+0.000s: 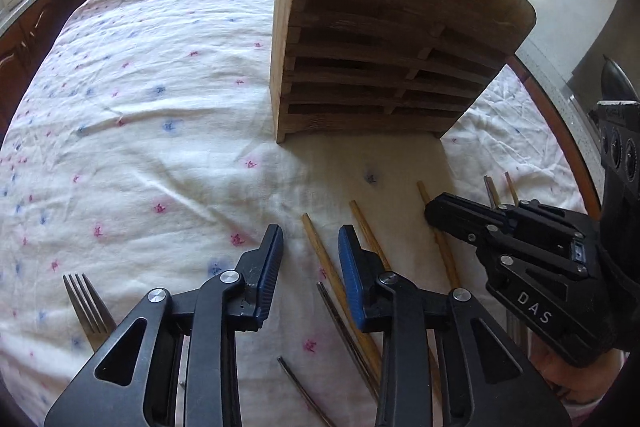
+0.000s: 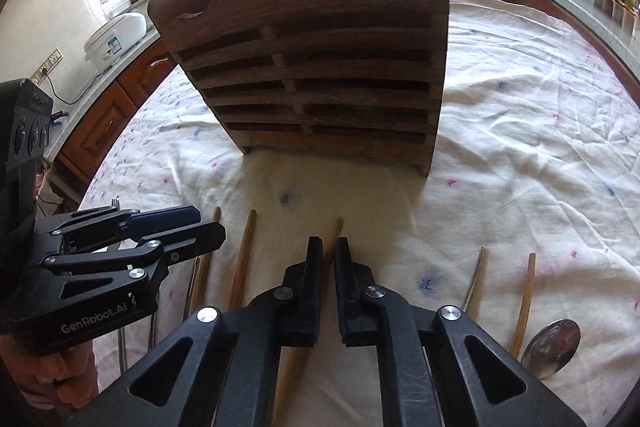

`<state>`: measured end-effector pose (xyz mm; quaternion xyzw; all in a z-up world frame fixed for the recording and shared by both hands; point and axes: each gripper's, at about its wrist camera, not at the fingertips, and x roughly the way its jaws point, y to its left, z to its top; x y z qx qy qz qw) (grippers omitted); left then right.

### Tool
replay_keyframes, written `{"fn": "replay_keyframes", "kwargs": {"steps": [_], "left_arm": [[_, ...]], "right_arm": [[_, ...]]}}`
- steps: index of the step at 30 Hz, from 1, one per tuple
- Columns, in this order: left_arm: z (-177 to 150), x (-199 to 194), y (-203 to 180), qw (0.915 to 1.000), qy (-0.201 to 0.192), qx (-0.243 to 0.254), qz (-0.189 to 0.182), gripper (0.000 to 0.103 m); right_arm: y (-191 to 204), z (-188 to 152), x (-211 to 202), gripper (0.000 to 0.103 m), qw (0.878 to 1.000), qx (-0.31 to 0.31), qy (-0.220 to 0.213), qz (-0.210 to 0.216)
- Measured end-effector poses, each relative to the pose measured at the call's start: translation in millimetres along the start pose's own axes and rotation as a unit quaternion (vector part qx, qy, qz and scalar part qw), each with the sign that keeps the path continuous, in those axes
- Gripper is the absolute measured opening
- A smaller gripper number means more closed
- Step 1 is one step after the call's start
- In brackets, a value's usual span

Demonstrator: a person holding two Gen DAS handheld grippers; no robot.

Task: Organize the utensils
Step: 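Grasp a wooden chopstick with the left gripper while the right gripper grasps another chopstick, then lift the chopsticks and carry both grippers over the wooden utensil holder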

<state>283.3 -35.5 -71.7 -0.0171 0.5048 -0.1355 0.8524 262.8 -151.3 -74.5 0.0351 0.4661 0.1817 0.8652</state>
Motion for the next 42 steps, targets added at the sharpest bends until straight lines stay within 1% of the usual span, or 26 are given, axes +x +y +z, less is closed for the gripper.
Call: {"fn": "replay_keyframes", "kwargs": {"steps": [1, 2, 4, 8, 9, 11, 15, 18, 19, 20, 22, 25, 29, 35, 38, 39, 42], "left_arm": [[0.1, 0.6, -0.9, 1.0, 0.001, 0.007, 0.005, 0.02], [0.3, 1.2, -1.6, 0.9999, 0.002, 0.013, 0.007, 0.018], [0.5, 1.8, -4.1, 0.9997, 0.008, 0.023, 0.004, 0.017], [3.6, 5.2, -19.2, 0.9977, 0.016, 0.062, 0.023, 0.017], [4.2, 6.7, -23.2, 0.9968, 0.014, 0.074, 0.028, 0.017], [5.1, 9.3, -30.4, 0.9947, 0.01, 0.094, 0.04, 0.012], [3.4, 8.5, -36.0, 0.9933, 0.002, 0.106, 0.045, 0.009], [1.9, 4.6, -37.2, 0.9949, -0.002, 0.097, 0.028, 0.006], [2.3, 2.7, -39.7, 0.9954, -0.006, 0.093, 0.021, 0.004], [2.7, -0.5, -42.5, 0.9957, -0.012, 0.091, 0.015, 0.004], [2.3, -14.0, -43.3, 0.9958, -0.027, 0.087, 0.008, 0.004], [0.7, -40.1, -38.7, 0.996, -0.049, 0.074, -0.014, 0.004], [-3.0, -80.5, -27.9, 0.9941, -0.08, 0.062, -0.039, 0.004], [-10.1, -138.2, -20.4, 0.9878, -0.135, 0.055, -0.054, 0.004], [-16.3, -166.9, -14.7, 0.9836, -0.162, 0.052, -0.061, 0.004], [-16.7, -171.5, -18.3, 0.982, -0.171, 0.051, -0.062, 0.004], [-20.4, -192.3, -13.7, 0.9773, -0.196, 0.045, -0.065, 0.004]], "right_arm": [[-3.0, -0.2, -1.8, 0.005, 1.0, -0.003, 0.002, -0.002], [-7.1, 1.0, -2.5, 0.005, 1.0, -0.003, 0.004, -0.002], [-12.5, -0.4, -5.8, 0.005, 1.0, 0.0, 0.006, 0.001], [-19.4, -0.2, -7.4, 0.006, 1.0, 0.012, 0.005, 0.01], [-17.2, 1.0, -4.5, 0.006, 1.0, 0.009, 0.002, 0.009], [-17.2, -0.2, -4.5, 0.006, 1.0, 0.005, -0.003, 0.01], [-19.6, -2.2, -5.7, 0.006, 1.0, 0.013, -0.006, 0.02], [-24.1, -7.0, -13.9, 0.005, 0.999, 0.028, -0.014, 0.029], [-24.2, -8.0, -18.0, 0.005, 0.999, 0.032, -0.019, 0.031], [-26.8, -10.0, -25.3, 0.005, 0.999, 0.034, -0.025, 0.033], [-32.6, -11.2, -39.0, 0.005, 0.998, 0.04, -0.038, 0.039], [-37.1, -12.3, -62.5, 0.004, 0.996, 0.051, -0.06, 0.047], [-44.5, -11.9, -93.9, 0.004, 0.992, 0.062, -0.089, 0.062], [-33.2, -5.4, -137.2, 0.004, 0.987, 0.054, -0.132, 0.067], [-23.1, 0.0, -151.8, 0.004, 0.985, 0.05, -0.154, 0.066], [-21.8, 1.5, -158.0, 0.004, 0.983, 0.05, -0.161, 0.067], [-12.5, 5.8, -171.8, 0.003, 0.98, 0.044, -0.181, 0.066]]}}
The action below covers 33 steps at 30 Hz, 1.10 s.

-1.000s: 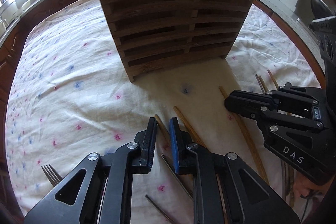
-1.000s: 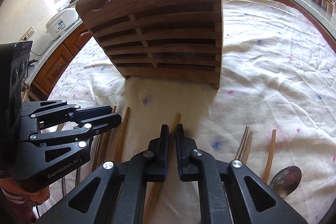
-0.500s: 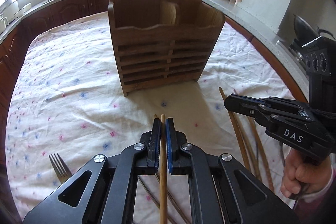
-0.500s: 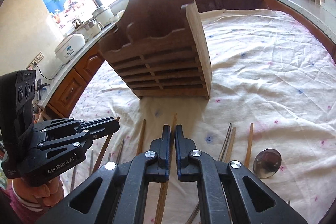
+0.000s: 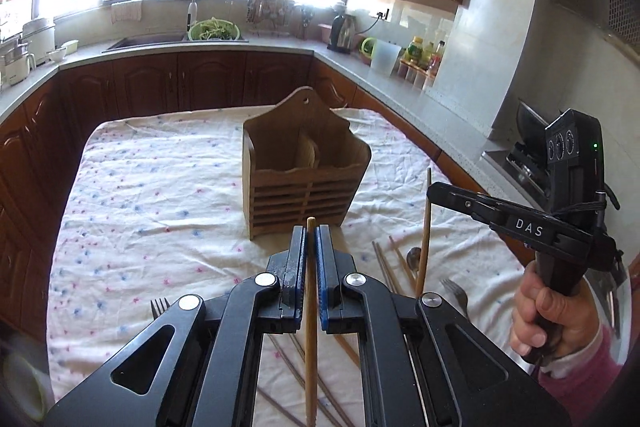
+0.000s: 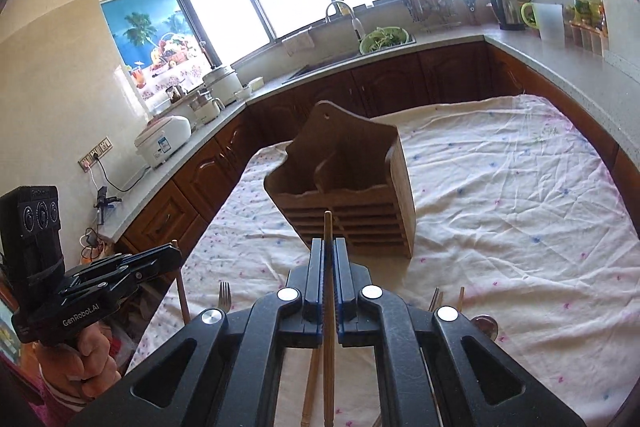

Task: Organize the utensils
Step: 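Lift the chopsticks and carry both grippers over the wooden utensil holder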

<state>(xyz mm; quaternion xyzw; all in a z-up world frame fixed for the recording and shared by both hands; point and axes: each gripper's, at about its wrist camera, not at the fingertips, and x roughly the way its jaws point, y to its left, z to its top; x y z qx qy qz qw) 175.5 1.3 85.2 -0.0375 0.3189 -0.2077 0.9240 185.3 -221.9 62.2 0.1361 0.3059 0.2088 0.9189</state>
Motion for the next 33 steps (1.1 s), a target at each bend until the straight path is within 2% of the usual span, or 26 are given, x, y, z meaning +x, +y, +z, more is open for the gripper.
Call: {"fn": "replay_keyframes", "kwargs": {"steps": [4, 11, 17, 18, 19, 20, 21, 24, 27, 33], "left_arm": [[5.7, -21.0, 0.6, 0.9996, -0.027, -0.004, -0.001, 0.004], [12.7, -34.5, -1.3, 0.9986, -0.053, -0.002, -0.004, 0.004], [15.3, -37.2, 1.9, 0.9981, -0.061, -0.007, -0.002, 0.004], [15.3, -37.5, 3.5, 0.998, -0.062, -0.01, -0.003, 0.004], [15.4, -37.7, 5.1, 0.998, -0.062, -0.013, -0.004, 0.004], [15.7, -37.5, 6.9, 0.9979, -0.063, -0.015, -0.004, 0.004], [15.4, -37.2, 8.1, 0.9979, -0.063, -0.016, -0.003, 0.004], [15.3, -37.0, 11.5, 0.9978, -0.063, -0.018, -0.003, 0.004], [16.9, -36.3, 15.1, 0.9975, -0.065, -0.026, -0.008, 0.004], [20.9, -33.5, 17.1, 0.9972, -0.067, -0.03, -0.01, 0.004]], "right_arm": [[11.0, 6.7, -14.8, 0.003, 1.0, -0.008, -0.022, 0.002], [23.2, 16.0, -26.6, 0.0, 0.999, -0.022, -0.043, -0.001], [16.5, 17.6, -14.7, 0.001, 0.999, -0.013, -0.032, -0.003], [9.7, 15.4, -10.9, 0.008, 1.0, 0.004, -0.028, 0.001], [-0.5, 13.0, -4.5, 0.031, 0.999, 0.024, -0.023, -0.011], [-10.8, 9.0, 0.8, 0.044, 0.999, 0.037, -0.018, -0.026], [-21.8, 4.5, 5.9, 0.051, 0.998, 0.048, -0.015, -0.033], [-57.5, -9.8, 25.9, 0.05, 0.994, 0.082, 0.011, -0.064], [-87.9, -21.2, 49.9, 0.043, 0.989, 0.109, 0.043, -0.087], [-103.0, -25.3, 106.7, 0.025, 0.984, 0.105, 0.093, -0.111]]}}
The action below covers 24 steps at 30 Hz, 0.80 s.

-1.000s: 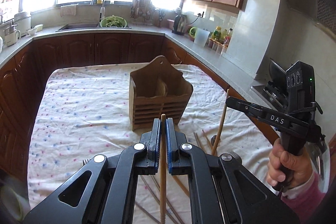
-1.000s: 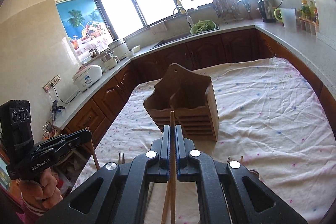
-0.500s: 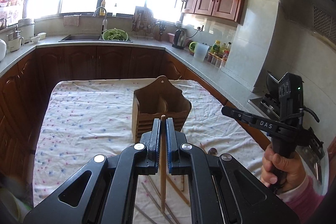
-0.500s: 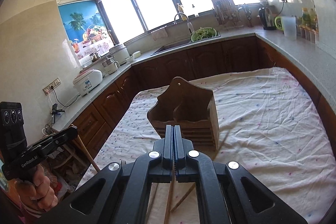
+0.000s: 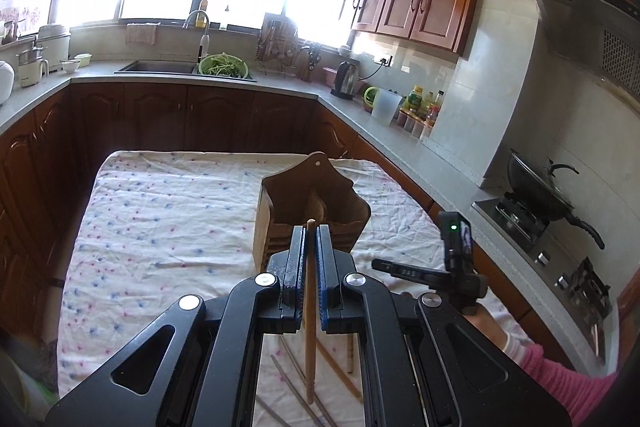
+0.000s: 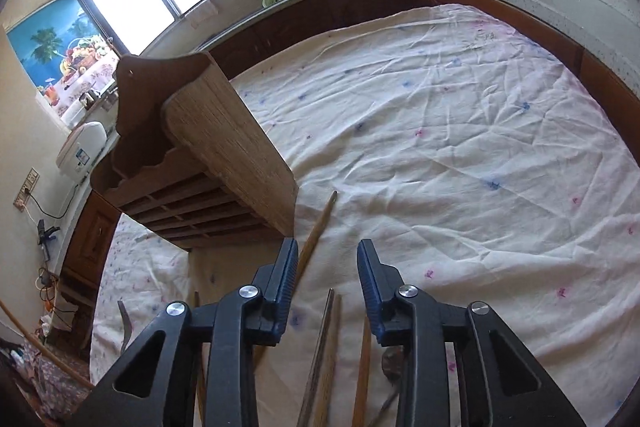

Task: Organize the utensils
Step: 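Lift the chopsticks and carry both grippers over the wooden utensil holder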

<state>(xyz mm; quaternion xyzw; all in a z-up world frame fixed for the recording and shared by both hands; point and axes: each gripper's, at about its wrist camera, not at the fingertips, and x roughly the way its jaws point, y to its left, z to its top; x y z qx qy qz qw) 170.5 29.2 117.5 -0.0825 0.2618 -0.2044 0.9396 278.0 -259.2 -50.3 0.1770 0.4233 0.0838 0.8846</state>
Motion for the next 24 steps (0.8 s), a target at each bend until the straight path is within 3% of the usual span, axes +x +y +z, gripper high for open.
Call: {"fn": "replay_keyframes", "kwargs": {"steps": [9, 13, 17, 24], "left_arm": [[2.4, 5.7, 6.1, 0.9999, 0.004, -0.007, -0.006, 0.004], [2.7, 6.2, 6.6, 0.9999, 0.003, -0.008, -0.007, 0.004], [4.2, 6.8, 5.7, 0.9999, 0.001, -0.007, -0.009, 0.004], [8.2, -3.5, 2.9, 0.9999, -0.011, -0.005, -0.009, 0.004]], "right_arm": [[6.8, 22.6, 57.0, 0.019, 0.999, -0.009, 0.029, -0.034], [22.4, 20.5, 59.9, 0.01, 0.995, -0.066, 0.037, -0.069], [19.1, 14.2, 47.2, 0.005, 0.995, -0.067, 0.035, -0.06], [22.7, 8.5, -25.3, 0.005, 0.999, -0.029, -0.03, 0.01]]}}
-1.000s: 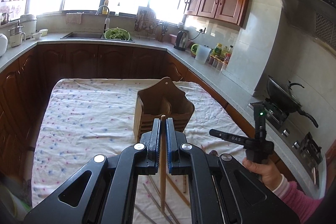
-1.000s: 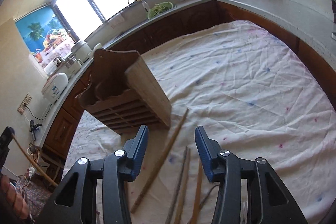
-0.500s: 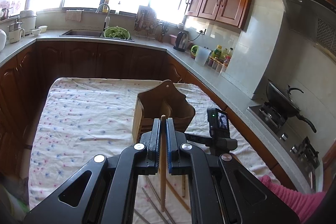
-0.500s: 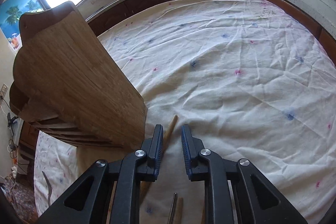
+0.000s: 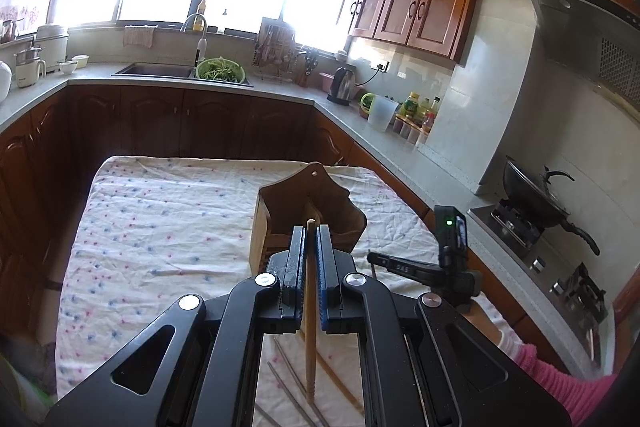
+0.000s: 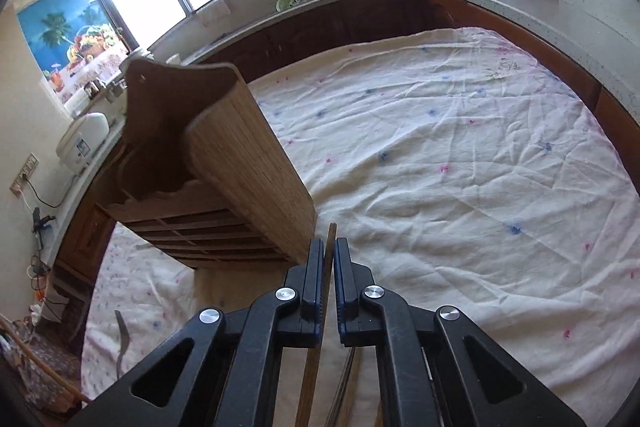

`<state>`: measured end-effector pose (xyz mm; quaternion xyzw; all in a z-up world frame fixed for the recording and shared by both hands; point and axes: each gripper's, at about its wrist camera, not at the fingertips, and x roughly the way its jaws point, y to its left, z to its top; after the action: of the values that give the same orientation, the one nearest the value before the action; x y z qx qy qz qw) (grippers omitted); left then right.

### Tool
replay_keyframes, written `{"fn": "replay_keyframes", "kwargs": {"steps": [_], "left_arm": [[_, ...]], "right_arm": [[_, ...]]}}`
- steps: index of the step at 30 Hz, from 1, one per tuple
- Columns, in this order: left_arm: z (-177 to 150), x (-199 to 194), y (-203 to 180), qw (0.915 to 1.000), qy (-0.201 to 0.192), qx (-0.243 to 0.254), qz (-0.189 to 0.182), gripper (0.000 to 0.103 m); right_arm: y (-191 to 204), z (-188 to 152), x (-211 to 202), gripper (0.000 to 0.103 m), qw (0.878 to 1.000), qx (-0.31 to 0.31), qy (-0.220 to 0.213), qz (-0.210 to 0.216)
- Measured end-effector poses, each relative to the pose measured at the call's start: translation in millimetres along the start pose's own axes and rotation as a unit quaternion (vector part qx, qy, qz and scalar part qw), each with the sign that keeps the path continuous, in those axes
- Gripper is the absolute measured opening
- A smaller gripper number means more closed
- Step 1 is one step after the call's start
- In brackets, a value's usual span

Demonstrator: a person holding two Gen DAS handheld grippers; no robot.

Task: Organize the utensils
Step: 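Lift the chopsticks and carry both grippers over the wooden utensil holder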

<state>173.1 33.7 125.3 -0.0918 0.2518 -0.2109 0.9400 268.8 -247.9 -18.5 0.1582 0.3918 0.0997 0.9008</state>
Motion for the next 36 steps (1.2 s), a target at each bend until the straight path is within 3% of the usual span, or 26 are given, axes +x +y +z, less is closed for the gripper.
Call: {"fn": "replay_keyframes", "kwargs": {"steps": [9, 15, 27, 36], "left_arm": [[6.3, -13.2, -5.7, 0.9998, -0.018, 0.005, -0.001, 0.004], [10.2, -18.1, -6.6, 0.9997, -0.026, 0.006, 0.001, 0.004], [36.1, -12.5, -11.9, 0.9986, -0.05, 0.017, 0.003, 0.004], [75.3, 6.3, -8.2, 0.9958, -0.09, 0.015, 0.012, 0.004]], "right_arm": [[26.1, 20.6, -80.5, 0.004, 0.995, -0.017, -0.077, 0.06], [34.9, 28.7, -111.8, 0.004, 0.99, -0.023, -0.11, 0.087], [49.6, 66.2, -140.5, 0.004, 0.979, -0.037, -0.175, 0.097], [58.7, 102.6, -155.1, 0.004, 0.966, -0.037, -0.239, 0.088]]}}
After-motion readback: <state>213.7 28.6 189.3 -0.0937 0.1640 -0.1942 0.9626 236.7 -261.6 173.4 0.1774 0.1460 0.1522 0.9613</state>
